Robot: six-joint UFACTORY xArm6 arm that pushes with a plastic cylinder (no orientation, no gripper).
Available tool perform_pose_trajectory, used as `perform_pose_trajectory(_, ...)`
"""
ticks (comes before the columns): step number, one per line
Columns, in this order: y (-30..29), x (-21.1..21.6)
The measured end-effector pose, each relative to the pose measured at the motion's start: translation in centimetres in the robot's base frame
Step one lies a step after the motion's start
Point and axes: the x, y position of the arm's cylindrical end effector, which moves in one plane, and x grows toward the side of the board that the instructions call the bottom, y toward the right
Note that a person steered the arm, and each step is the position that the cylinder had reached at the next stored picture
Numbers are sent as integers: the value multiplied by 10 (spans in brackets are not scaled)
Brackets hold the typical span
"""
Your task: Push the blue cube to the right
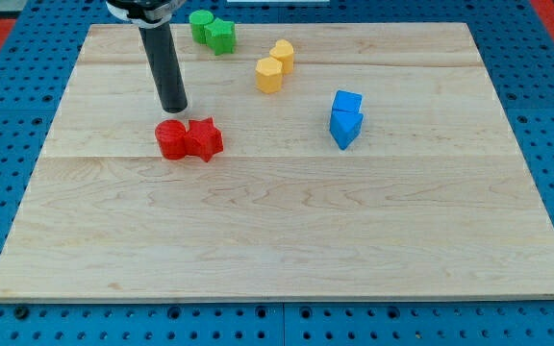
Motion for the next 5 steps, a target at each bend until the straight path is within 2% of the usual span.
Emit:
perform_pose_trajectory(2,0,2)
perform_pose_trajectory(3,35,6)
perform_pose_trajectory(4,109,-15)
perform_pose_trajectory(5,173,-7)
